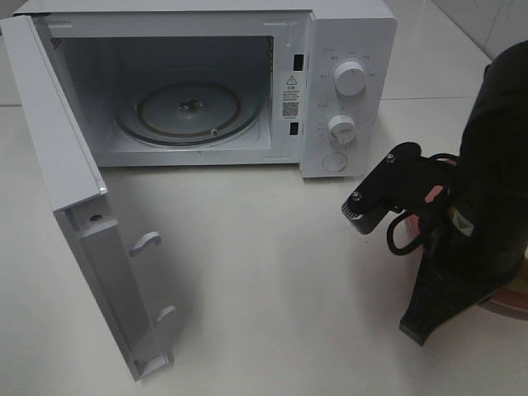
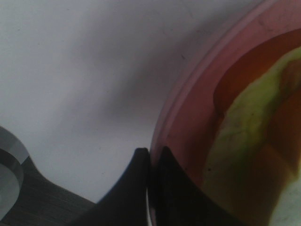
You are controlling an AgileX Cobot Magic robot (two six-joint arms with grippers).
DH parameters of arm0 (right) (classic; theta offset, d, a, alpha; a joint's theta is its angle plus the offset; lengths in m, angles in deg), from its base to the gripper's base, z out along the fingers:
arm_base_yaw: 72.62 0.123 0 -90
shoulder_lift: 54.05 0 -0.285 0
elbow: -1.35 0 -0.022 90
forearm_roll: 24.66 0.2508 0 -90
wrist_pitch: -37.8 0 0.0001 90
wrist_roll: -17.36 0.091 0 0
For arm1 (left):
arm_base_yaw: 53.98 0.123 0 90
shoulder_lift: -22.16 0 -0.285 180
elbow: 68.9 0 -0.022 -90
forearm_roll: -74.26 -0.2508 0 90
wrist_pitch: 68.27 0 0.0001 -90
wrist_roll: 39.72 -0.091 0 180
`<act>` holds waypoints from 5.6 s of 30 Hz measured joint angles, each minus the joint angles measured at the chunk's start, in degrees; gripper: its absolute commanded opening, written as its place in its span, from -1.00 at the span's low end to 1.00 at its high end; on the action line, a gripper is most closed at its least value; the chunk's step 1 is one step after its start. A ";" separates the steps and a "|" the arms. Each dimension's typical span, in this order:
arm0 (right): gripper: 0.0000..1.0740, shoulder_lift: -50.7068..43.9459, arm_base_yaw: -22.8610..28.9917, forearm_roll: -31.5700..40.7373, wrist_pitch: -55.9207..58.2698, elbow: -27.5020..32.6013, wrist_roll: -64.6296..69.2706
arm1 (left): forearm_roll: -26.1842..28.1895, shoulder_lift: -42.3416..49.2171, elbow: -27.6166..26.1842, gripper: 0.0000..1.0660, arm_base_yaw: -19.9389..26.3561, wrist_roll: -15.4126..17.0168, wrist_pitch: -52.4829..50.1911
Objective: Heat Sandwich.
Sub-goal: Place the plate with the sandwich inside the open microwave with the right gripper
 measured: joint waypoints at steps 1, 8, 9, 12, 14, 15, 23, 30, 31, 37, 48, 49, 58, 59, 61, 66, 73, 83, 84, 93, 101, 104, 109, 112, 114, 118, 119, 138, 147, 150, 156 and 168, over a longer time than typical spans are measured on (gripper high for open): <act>-1.00 0.00 0.00 0.00 0.00 0.00 0.00 | 0.00 0.00 0.00 0.86 0.00 0.00 0.00; -1.00 0.00 4.87 0.00 0.00 0.00 -4.41 | 0.00 0.00 0.00 0.86 0.00 0.00 0.00; -1.00 0.00 6.13 0.00 0.00 0.00 -5.50 | 0.00 0.00 0.00 0.86 0.00 0.00 0.00; -1.00 0.00 6.99 0.00 0.00 0.00 -7.05 | 0.00 0.00 0.00 0.86 0.00 0.00 0.00; -1.00 0.00 8.02 0.00 -0.06 0.00 -10.26 | 0.00 0.00 0.00 0.86 0.00 0.00 0.00; -1.00 0.00 8.02 0.00 -0.06 0.00 -10.26 | 0.00 0.00 0.00 0.86 0.00 0.00 0.00; -1.00 0.00 8.19 -0.06 -2.81 0.00 -21.20 | 0.00 0.00 0.00 0.86 0.00 0.00 0.00; -1.00 0.00 8.19 -0.06 -5.61 0.00 -28.93 | 0.00 0.00 0.00 0.86 0.00 0.00 0.00; -1.00 0.00 8.19 -0.06 -6.07 0.00 -30.19 | 0.00 0.00 0.00 0.86 0.00 0.00 0.00; -1.00 0.00 8.19 -0.06 -9.34 0.00 -40.79 | 0.00 0.00 0.00 0.86 0.00 0.00 0.00; -0.98 0.00 8.19 0.00 -11.23 0.00 -49.85 | 0.00 0.00 0.00 0.86 0.00 0.00 0.00; -0.98 0.00 8.19 0.63 -12.15 0.00 -49.45 | 0.00 0.00 0.00 0.86 0.00 0.00 0.00; -1.00 0.00 4.76 4.24 -13.81 0.06 -59.99 | 0.00 0.00 0.00 0.86 0.00 0.00 0.00; -1.00 0.00 3.84 5.39 -13.81 0.06 -62.57 | 0.00 0.00 0.00 0.86 0.00 0.00 0.00; -1.00 0.00 2.86 6.42 -13.75 0.06 -65.20 | 0.00 0.00 0.00 0.86 0.00 0.00 0.00; -1.00 0.00 -0.46 9.05 -14.15 0.23 -75.80 | 0.00 0.00 0.00 0.86 0.00 0.00 0.00; -1.00 0.00 -2.23 9.40 -17.48 0.23 -84.28 | 0.00 0.00 0.00 0.86 0.00 0.00 0.00; -1.00 0.17 -2.23 10.66 -17.93 -2.35 -88.12 | 0.00 0.00 0.00 0.86 0.00 0.00 0.00; -1.00 0.34 -2.23 10.66 -18.05 -2.81 -88.41 | 0.00 0.00 0.00 0.86 0.00 0.00 0.00; -1.00 4.81 -2.41 13.58 -17.65 -8.14 -92.02 | 0.00 0.00 0.00 0.86 0.00 0.00 0.00; -1.00 8.88 -2.46 15.07 -17.65 -13.64 -94.82 | 0.00 0.00 0.00 0.86 0.00 0.00 0.00; -1.00 10.83 -3.15 16.27 -17.19 -16.33 -96.89 | 0.00 0.00 0.00 0.86 0.00 0.00 0.00; -1.00 13.58 -4.81 18.85 -14.95 -20.05 -99.47 | 0.00 0.00 0.00 0.86 0.00 0.00 0.00; -1.00 14.55 -5.10 19.08 -14.32 -21.43 -99.75 | 0.00 0.00 0.00 0.86 0.00 0.00 0.00; -1.00 15.76 -5.16 19.19 -13.41 -23.38 -100.27 | 0.00 0.00 0.00 0.86 0.00 0.00 0.00; -1.00 17.36 -5.16 19.25 -13.29 -26.01 -101.30 | 0.00 0.00 0.00 0.86 0.00 0.00 0.00; -1.00 17.76 -5.16 19.31 -13.29 -26.70 -101.41 | 0.00 0.00 0.00 0.86 0.00 0.00 0.00; -1.00 25.04 -5.16 21.26 -10.77 -37.13 -103.93 | 0.00 0.00 0.00 0.86 0.00 0.00 0.00; -1.00 29.16 -5.16 21.72 -8.65 -43.32 -103.88 | 0.00 0.00 0.00 0.86 0.00 0.00 0.00; -1.00 30.48 -5.16 21.72 -8.08 -44.86 -103.53 | 0.00 0.00 0.00 0.86 0.00 0.00 0.00; -1.00 32.89 -5.16 21.66 -7.22 -48.19 -101.76 | 0.00 0.00 0.00 0.86 0.00 0.00 0.00; -1.00 37.41 -5.16 21.43 -4.81 -55.46 -98.32 | 0.00 0.00 0.00 0.86 0.00 0.00 0.00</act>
